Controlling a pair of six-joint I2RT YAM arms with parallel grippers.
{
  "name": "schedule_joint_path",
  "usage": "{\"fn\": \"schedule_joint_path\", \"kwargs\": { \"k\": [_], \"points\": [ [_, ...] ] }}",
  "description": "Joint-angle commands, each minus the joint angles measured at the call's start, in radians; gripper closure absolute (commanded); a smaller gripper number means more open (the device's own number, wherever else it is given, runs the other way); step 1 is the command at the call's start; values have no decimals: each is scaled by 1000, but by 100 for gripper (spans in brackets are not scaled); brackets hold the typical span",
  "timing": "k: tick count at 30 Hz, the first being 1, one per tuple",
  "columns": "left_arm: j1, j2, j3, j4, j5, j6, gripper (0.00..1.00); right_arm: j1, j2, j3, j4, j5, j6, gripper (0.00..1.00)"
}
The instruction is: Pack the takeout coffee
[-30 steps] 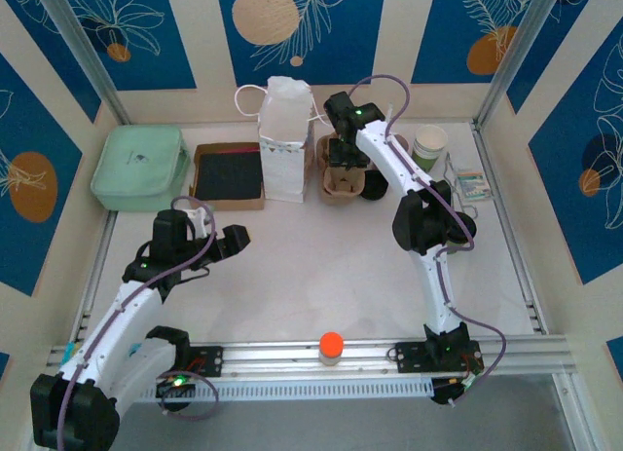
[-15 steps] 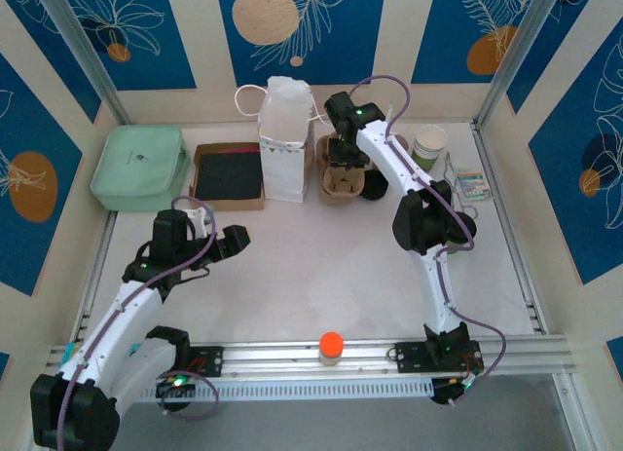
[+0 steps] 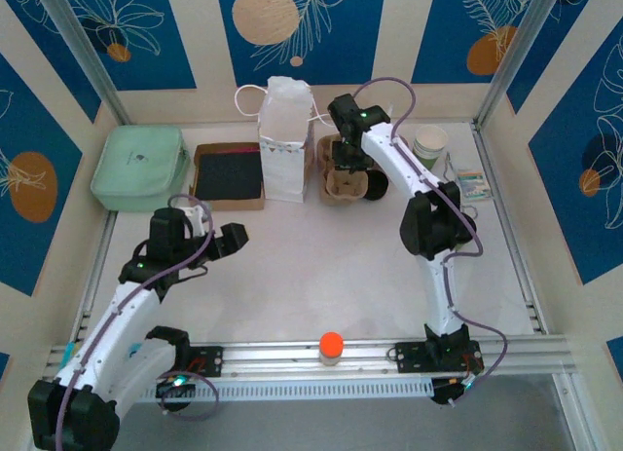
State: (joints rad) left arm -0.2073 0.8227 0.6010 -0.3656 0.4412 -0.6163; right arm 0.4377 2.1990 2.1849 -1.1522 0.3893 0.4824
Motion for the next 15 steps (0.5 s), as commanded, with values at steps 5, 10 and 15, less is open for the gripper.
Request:
{"fn": "schedule_joint_path", "kwargs": {
  "k": [5, 10, 15],
  "points": [
    [14, -25, 110, -67, -36, 31, 6, 12, -210, -126, 39, 1, 10, 66],
    [13, 6, 222, -92, -91, 53, 6, 22, -374, -289, 95, 2, 24, 66],
    [14, 149, 388, -89, -73, 66, 6, 36, -510, -389, 110, -2, 36, 66]
  ]
}}
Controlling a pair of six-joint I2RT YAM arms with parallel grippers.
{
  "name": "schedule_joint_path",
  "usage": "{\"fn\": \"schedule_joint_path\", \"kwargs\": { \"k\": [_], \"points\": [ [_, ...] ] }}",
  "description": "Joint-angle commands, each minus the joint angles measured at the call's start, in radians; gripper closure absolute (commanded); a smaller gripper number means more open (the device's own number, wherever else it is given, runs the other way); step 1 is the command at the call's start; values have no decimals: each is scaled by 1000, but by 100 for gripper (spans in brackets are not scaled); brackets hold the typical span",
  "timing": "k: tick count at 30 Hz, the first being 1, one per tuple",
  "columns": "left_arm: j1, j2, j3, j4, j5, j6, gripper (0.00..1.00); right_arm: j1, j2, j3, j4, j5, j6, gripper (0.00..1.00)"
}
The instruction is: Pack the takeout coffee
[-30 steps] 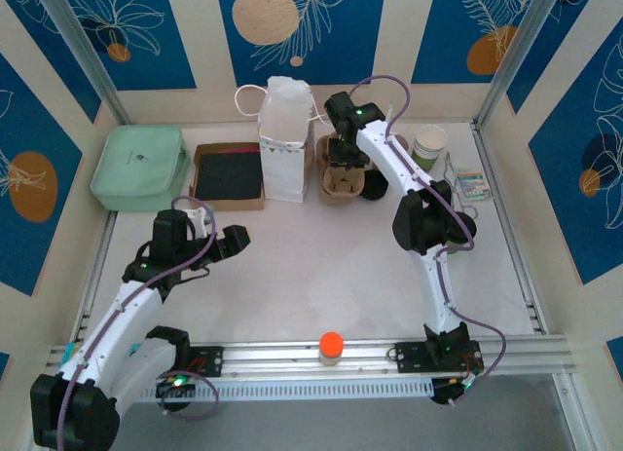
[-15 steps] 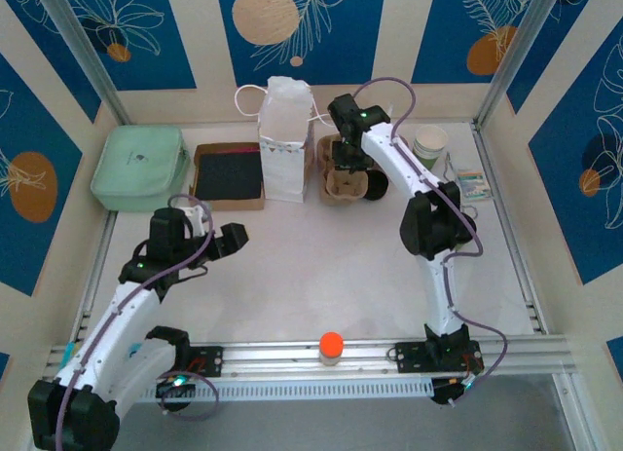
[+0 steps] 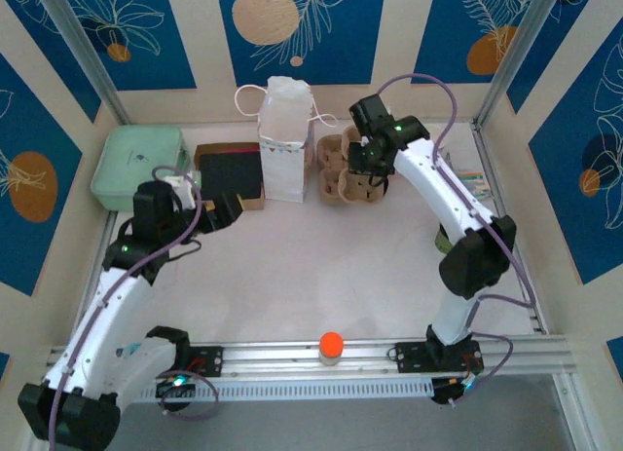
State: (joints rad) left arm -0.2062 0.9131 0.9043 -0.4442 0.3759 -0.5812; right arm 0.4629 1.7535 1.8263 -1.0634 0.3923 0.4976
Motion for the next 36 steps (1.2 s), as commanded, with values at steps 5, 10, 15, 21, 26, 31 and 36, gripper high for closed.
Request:
{"fn": "schedule_joint_path", "kwargs": {
  "k": [5, 10, 15, 21, 26, 31, 36],
  "points": [
    [12, 236, 307, -50, -23, 78, 8, 33, -174, -92, 43, -24, 24, 66],
    [12, 426, 521, -108, -54, 128, 12, 40, -254, -120, 61, -81, 22, 66],
    [7, 596, 712, -165, -75, 152, 19, 41, -337, -153, 71, -99, 22, 66],
    [-32, 794, 940, -264, -114, 203, 31, 33, -414, -195, 79, -101, 25, 66],
    [-76, 970, 1163, -403, -205, 266, 42, 25, -449, -226, 83, -109, 24, 66],
    [-102, 1135, 1396, -537, -281, 308, 49, 19, -480, -259, 83, -106, 26, 66],
    [-133, 1198, 1482, -594, -306, 333, 66, 10, -507, -287, 86, -109, 27, 66]
  ]
}}
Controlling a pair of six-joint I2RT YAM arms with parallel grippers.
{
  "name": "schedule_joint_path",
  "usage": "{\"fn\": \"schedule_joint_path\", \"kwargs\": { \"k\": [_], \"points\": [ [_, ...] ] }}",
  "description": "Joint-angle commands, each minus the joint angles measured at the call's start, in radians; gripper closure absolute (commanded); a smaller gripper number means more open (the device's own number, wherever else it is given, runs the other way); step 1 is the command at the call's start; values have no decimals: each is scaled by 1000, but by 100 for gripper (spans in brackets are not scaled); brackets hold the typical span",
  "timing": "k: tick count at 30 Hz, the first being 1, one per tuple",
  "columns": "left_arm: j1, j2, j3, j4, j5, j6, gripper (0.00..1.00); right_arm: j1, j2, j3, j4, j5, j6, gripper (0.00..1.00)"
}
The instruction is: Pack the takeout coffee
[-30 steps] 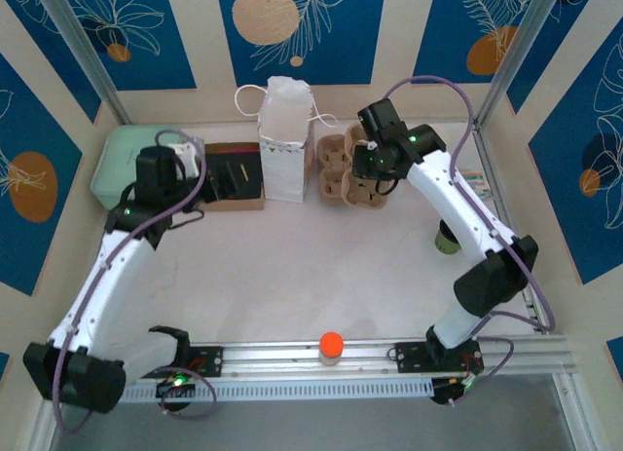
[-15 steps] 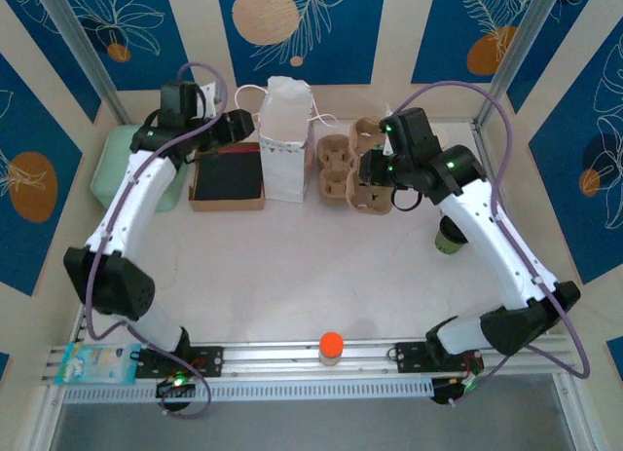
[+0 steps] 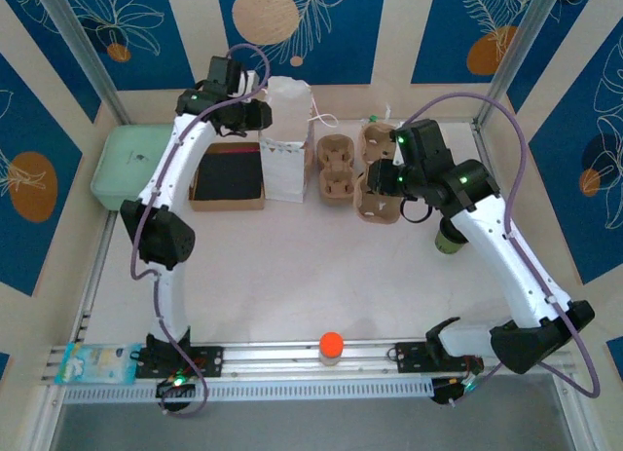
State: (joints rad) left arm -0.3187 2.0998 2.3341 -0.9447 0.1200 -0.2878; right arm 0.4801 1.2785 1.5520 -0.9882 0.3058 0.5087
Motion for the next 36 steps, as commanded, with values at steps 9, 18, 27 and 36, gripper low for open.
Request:
{"fn": "schedule_joint_path", "kwargs": {
  "k": [9, 18, 27, 36],
  "points": [
    [-45, -25, 47, -121, -79, 16, 100, -11, -50, -34, 20, -32, 18, 66],
    [-51, -170, -123, -69, 37, -109, 100, -11, -85, -52, 11, -50, 12, 66],
    [-152, -419, -459, 35, -16, -233, 100, -34, -183, -131, 36, -44, 2, 66],
    [-301, -676, -796, 196, -186, -483, 100, -90, -222, -160, 41, -84, -4, 66]
  ]
}}
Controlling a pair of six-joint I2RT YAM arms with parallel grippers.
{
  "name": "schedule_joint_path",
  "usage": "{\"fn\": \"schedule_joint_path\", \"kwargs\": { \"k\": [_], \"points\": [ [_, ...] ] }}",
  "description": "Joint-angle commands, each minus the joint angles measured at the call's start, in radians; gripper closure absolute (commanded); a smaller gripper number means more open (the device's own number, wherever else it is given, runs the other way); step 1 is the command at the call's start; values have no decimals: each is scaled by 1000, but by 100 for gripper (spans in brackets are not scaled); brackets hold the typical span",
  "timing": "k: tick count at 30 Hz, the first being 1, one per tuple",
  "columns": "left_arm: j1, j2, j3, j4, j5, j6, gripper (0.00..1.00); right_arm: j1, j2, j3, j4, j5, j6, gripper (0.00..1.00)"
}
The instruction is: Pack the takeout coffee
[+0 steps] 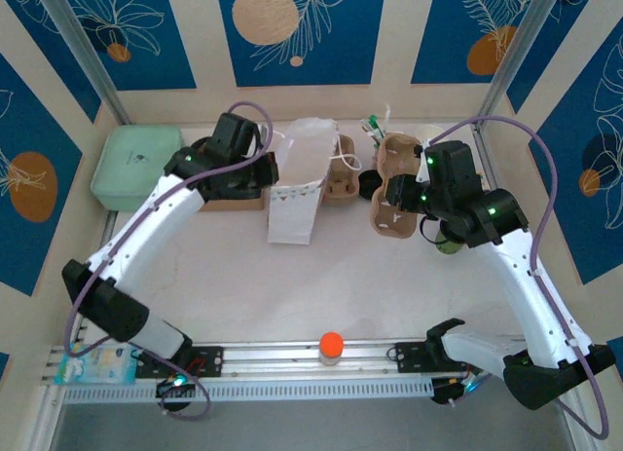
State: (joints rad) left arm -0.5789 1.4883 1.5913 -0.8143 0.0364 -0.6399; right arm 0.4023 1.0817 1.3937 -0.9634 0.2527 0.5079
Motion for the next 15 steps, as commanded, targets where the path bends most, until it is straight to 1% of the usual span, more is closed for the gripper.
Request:
{"fn": "schedule_joint_path", "kwargs": {
  "k": [1, 6, 9, 15],
  "points": [
    [-57, -85, -79, 83, -120, -165, 100, -15, -28, 0, 18, -34, -3, 66],
    [-131, -181, -198, 157, -210, -352, 100, -23, -31, 16, 14, -45, 0, 66],
    [-166, -205, -217, 150, -261, -421, 100, -22, -34, 30, 5, -46, 0, 66],
    [-248, -195, -220, 121, -318, -512, 100, -22, -37, 64, -13, -51, -1, 66]
  ]
}}
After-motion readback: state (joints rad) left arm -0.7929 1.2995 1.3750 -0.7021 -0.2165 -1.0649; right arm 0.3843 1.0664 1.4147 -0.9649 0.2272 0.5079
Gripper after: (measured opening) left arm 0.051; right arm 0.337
